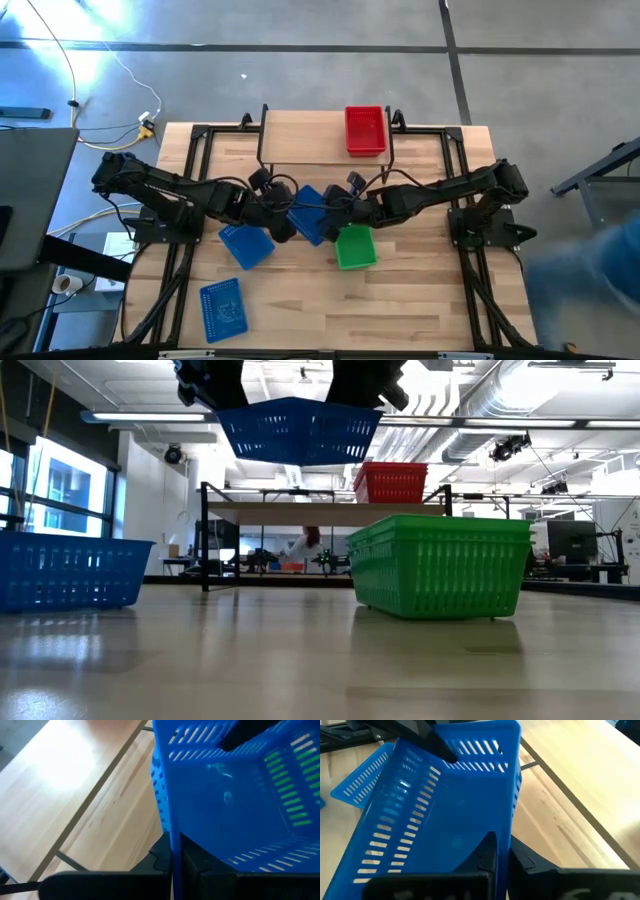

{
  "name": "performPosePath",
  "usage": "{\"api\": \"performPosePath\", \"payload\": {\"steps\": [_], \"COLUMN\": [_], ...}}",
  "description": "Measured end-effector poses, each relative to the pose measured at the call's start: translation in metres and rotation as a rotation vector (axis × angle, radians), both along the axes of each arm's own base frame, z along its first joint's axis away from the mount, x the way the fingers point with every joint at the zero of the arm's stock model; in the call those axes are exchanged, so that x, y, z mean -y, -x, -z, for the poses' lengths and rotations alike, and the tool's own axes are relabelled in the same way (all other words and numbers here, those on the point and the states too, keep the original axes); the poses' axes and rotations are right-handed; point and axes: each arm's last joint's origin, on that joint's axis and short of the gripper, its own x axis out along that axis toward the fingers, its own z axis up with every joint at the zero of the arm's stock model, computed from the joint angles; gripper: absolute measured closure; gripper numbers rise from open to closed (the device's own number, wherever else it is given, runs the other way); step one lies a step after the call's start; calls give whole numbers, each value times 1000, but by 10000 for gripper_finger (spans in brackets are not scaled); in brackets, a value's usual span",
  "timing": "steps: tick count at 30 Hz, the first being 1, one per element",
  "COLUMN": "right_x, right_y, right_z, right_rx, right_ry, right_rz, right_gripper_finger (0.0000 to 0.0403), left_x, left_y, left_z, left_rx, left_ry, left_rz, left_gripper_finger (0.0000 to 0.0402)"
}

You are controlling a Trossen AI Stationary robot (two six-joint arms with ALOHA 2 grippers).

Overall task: Stack baskets on shelf by color
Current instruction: Stack the bottom right blue basket on the top of the top blue basket

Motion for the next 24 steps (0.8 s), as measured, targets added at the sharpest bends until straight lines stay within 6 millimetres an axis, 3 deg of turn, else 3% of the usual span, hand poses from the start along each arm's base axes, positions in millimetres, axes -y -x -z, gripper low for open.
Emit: {"api": "performPosePath", "payload": {"steps": [3, 12, 24], "right_x": [0, 1, -17], "right_y": [-1, -4, 0], "right_z": [-1, -8, -43], "right_rx": [9, 42, 57], "right_ry": [-10, 9, 7], "right_rz": [-3, -38, -121], "right_gripper_finger": [380, 268, 258], "left_x": [-1, -2, -5], "left_y": [0, 7, 52], "left_z": [0, -2, -29], "left_rx": [-1, -42, -23], "left_ry": [-11, -35, 78], "left_rz": [-7, -8, -15], "left_gripper_finger": [401, 401, 401]}}
